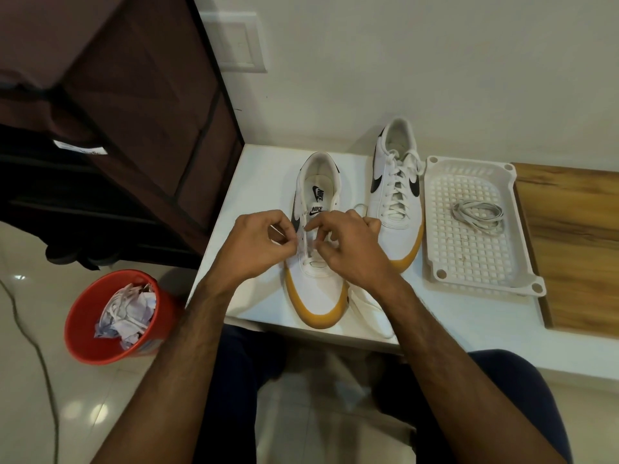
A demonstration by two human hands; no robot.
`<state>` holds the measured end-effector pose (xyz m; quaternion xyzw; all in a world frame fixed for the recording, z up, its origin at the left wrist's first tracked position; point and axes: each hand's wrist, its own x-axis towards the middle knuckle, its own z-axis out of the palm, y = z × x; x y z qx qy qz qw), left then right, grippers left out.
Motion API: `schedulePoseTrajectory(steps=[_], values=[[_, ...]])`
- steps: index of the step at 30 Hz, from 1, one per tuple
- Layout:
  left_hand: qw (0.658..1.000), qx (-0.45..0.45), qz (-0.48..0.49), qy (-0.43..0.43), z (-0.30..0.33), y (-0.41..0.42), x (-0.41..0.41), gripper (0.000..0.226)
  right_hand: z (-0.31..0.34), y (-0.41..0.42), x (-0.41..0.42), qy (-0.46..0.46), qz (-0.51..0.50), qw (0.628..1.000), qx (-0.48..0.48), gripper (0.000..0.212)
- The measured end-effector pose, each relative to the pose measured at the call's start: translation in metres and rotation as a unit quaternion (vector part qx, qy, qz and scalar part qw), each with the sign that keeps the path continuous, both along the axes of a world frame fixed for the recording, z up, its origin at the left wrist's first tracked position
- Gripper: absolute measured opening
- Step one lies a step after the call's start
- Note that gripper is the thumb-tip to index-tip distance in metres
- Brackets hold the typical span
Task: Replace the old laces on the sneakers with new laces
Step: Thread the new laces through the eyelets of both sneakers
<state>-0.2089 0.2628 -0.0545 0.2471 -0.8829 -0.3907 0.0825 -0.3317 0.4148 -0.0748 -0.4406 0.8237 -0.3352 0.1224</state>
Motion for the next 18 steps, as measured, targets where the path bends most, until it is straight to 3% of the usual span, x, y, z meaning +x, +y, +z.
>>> schedulePoseTrajectory(steps=[5,9,11,12,14,16,18], values=[[0.974,0.11,0.029,0.195,0.011,0.0,0.002,0.008,-0.001,-0.003,0.002,0.03,0.015,0.999,0.038,0.018],[0.906,0.216,0.137,0.336,0.018,-0.002,0.0,0.005,-0.002,-0.004,0.002,0.033,0.023,0.997,0.063,0.027],[0.879,0.243,0.19,0.364,0.02,-0.008,0.001,0.001,-0.004,-0.003,0.0,0.003,0.026,0.998,0.055,0.029],[0.882,0.237,0.203,0.352,0.019,-0.011,0.002,0.002,-0.005,-0.003,-0.001,-0.017,0.032,0.999,0.041,0.029],[0.928,0.185,0.184,0.267,0.013,-0.013,0.005,0.002,-0.005,0.0,-0.006,-0.078,0.039,0.996,-0.013,0.03],[0.984,0.088,0.107,0.115,0.003,-0.013,0.006,0.004,-0.002,0.005,-0.011,-0.138,0.036,0.988,-0.062,0.029],[0.999,0.023,0.002,-0.024,-0.005,-0.008,0.004,0.009,0.001,0.008,-0.013,-0.161,0.032,0.983,-0.081,0.025]])
